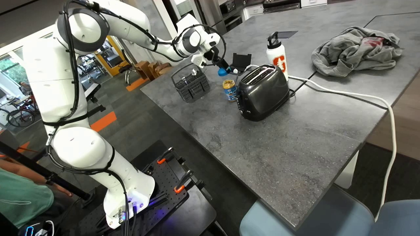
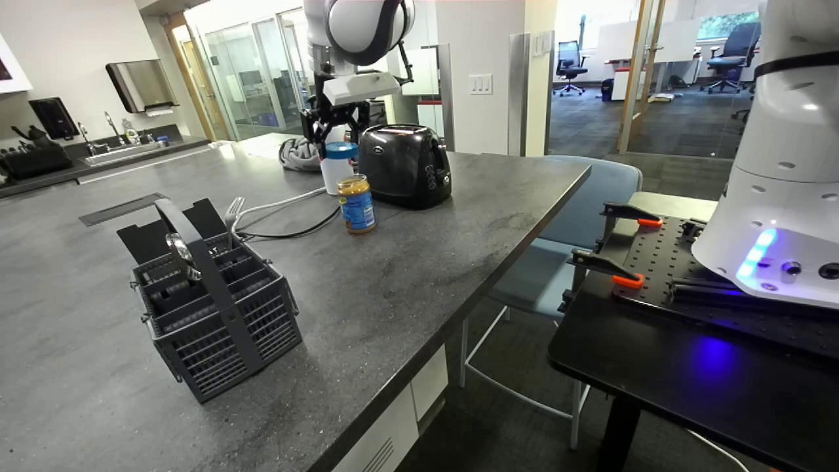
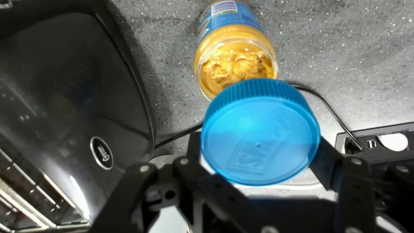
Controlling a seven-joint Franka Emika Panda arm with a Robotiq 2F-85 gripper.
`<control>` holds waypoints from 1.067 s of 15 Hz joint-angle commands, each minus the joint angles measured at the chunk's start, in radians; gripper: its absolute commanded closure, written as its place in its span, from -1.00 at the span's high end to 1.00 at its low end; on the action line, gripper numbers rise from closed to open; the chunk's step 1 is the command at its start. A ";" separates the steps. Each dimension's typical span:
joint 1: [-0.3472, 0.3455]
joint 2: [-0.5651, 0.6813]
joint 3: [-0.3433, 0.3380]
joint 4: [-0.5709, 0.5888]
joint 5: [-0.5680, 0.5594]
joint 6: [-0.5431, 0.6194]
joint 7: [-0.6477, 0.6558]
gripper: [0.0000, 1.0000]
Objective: Uncover the jar and put the lid on the table
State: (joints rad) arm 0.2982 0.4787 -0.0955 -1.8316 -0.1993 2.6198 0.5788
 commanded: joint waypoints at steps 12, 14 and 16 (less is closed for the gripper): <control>0.076 -0.279 0.122 -0.333 -0.215 0.068 0.060 0.59; 0.071 -0.281 0.122 -0.335 -0.215 0.069 0.059 0.09; 0.075 -0.261 0.130 -0.343 -0.226 0.082 0.066 0.09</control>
State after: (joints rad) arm 0.3874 0.2024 0.0079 -2.1680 -0.4092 2.6923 0.6353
